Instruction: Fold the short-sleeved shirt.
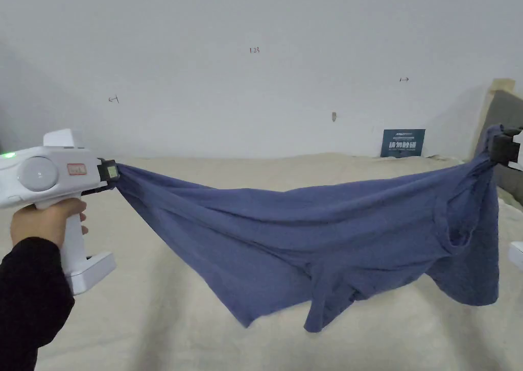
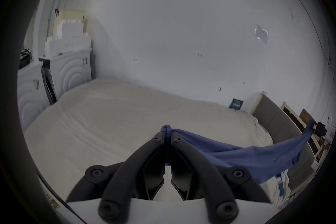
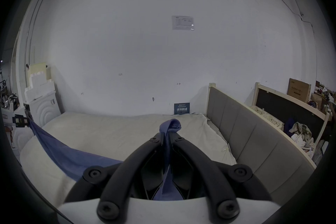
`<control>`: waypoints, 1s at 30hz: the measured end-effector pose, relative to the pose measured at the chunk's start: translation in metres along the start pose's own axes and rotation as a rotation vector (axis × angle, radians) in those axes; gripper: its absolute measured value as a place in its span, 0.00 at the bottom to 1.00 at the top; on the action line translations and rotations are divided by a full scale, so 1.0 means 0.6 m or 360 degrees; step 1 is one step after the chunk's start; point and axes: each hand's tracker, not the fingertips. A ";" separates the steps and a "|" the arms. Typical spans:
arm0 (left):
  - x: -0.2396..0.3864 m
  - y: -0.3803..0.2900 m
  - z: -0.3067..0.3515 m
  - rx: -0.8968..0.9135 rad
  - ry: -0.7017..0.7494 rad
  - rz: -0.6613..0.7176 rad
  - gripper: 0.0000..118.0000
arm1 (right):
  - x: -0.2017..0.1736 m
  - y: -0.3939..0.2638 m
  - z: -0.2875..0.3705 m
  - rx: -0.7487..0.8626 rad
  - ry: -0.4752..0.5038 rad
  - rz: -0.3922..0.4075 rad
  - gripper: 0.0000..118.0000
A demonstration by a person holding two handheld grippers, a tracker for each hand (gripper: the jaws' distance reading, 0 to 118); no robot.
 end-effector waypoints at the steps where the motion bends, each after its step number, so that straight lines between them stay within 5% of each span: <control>1: 0.006 0.016 -0.004 0.0012 0.0009 -0.0017 0.03 | -0.002 0.006 -0.007 0.0015 -0.0008 -0.0006 0.03; 7: 0.047 0.087 -0.033 0.0116 0.0076 -0.0136 0.03 | -0.026 0.039 -0.057 0.0122 -0.0010 -0.0052 0.03; 16: 0.069 0.115 -0.100 0.0247 0.0136 -0.0243 0.03 | -0.075 0.043 -0.138 0.0216 -0.0089 0.0077 0.03; 30: -0.004 -0.146 -0.126 0.0020 0.0073 -0.0283 0.03 | -0.067 -0.211 -0.133 -0.0104 -0.0035 0.0093 0.03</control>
